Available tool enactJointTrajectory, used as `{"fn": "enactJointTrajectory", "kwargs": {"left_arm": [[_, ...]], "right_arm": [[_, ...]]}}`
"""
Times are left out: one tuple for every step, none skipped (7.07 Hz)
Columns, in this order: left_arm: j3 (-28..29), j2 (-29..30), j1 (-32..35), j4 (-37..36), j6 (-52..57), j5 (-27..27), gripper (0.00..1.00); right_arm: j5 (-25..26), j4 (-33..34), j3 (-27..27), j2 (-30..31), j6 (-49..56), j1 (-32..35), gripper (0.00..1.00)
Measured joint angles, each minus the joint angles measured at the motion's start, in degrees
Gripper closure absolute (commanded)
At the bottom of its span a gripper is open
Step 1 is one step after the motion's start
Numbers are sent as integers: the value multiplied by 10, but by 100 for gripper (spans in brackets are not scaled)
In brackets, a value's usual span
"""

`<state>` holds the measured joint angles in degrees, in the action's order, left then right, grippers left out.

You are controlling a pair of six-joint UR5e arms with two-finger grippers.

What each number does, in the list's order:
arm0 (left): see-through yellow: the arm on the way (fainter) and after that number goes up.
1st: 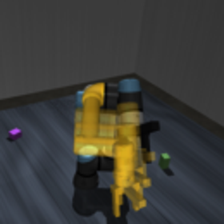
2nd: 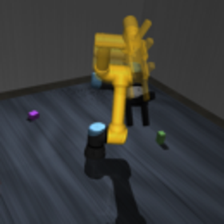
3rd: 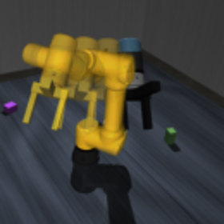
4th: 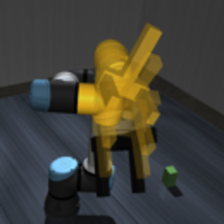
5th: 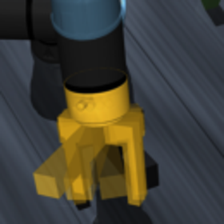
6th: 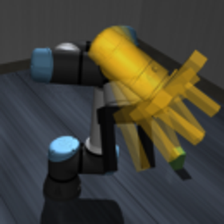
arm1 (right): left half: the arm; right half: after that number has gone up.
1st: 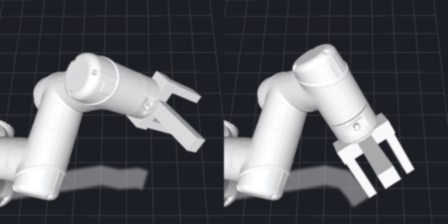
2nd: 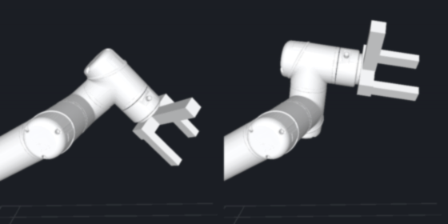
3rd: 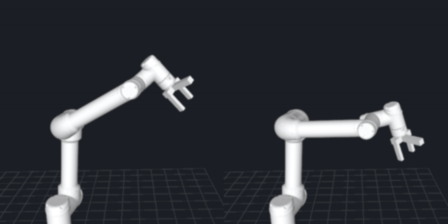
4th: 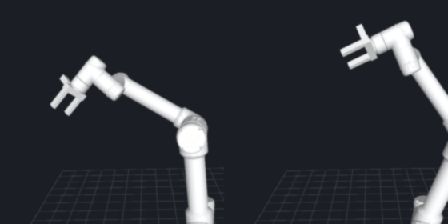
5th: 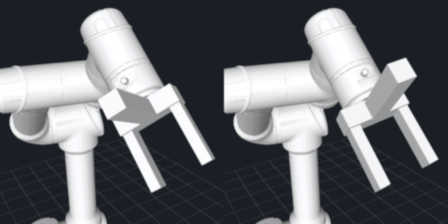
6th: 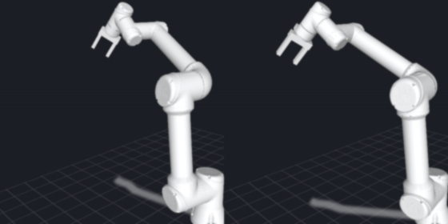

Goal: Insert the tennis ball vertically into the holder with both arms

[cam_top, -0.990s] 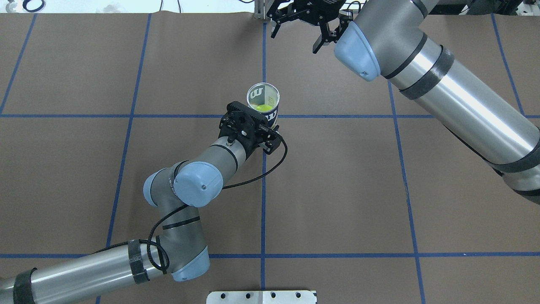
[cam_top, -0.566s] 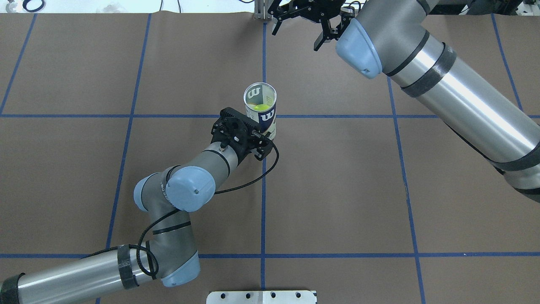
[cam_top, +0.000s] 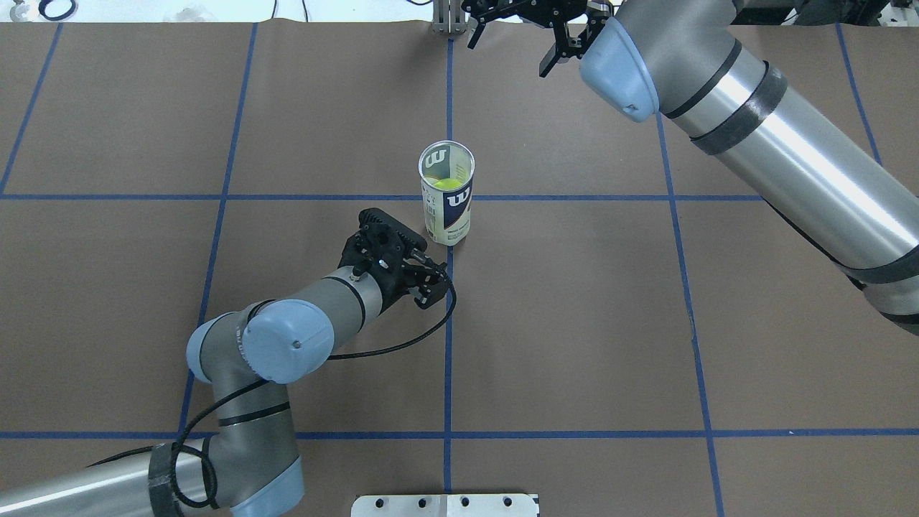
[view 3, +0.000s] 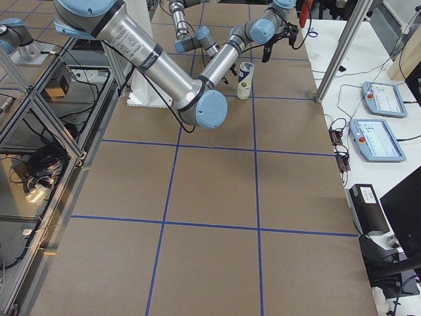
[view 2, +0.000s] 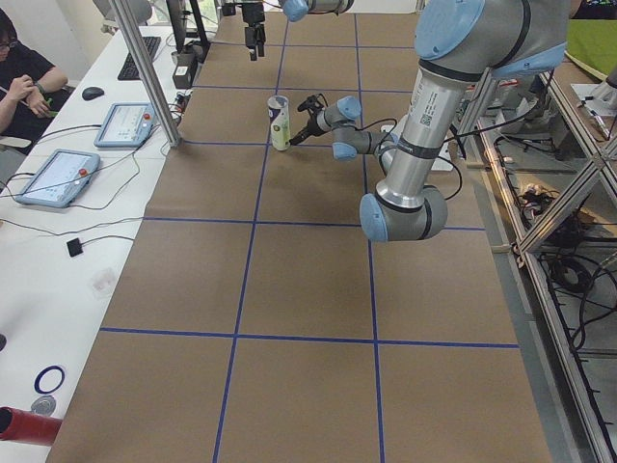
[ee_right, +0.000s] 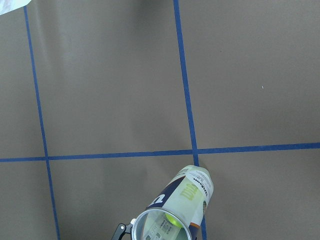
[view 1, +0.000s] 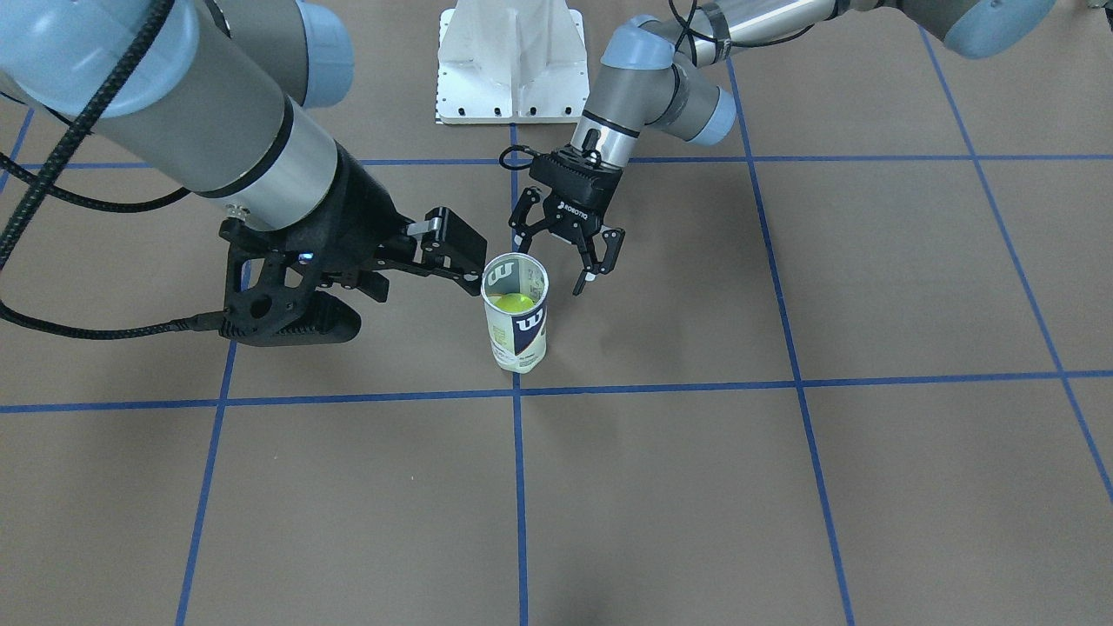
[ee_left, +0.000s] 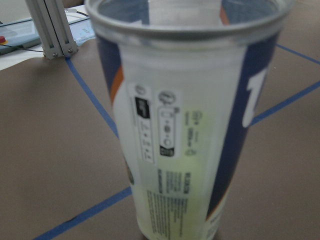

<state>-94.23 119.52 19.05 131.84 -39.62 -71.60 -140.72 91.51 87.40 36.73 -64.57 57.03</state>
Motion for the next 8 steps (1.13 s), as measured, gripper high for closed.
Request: {"fn": "enactJointTrajectory", "kwargs": {"left_arm": [[-59,-32,-6,-44,0,-23,1],[-119,-63,-5,-93,0,-63,1],[-168,-87,8,-140,0,-105,1],[-199,-100,47,-193,1,-156,1],[-215,-104,111,-256,2,-226,1],[-219,-106,189,-320,22,-310,1],[-214,-106,264,-369,63,-386,1],[-199,-109,332,-403,99,-446,1]], "right_arm": [[-6,0,1,1,0,8,0],[-9,1,6,8,4,17,0],[-10,1,21,27,22,29,0],[-11,1,41,59,57,45,0],[-11,1,53,94,103,63,0],[-10,1,57,128,162,83,0],[-9,1,54,162,225,104,0],[-6,2,49,195,289,127,0]]}}
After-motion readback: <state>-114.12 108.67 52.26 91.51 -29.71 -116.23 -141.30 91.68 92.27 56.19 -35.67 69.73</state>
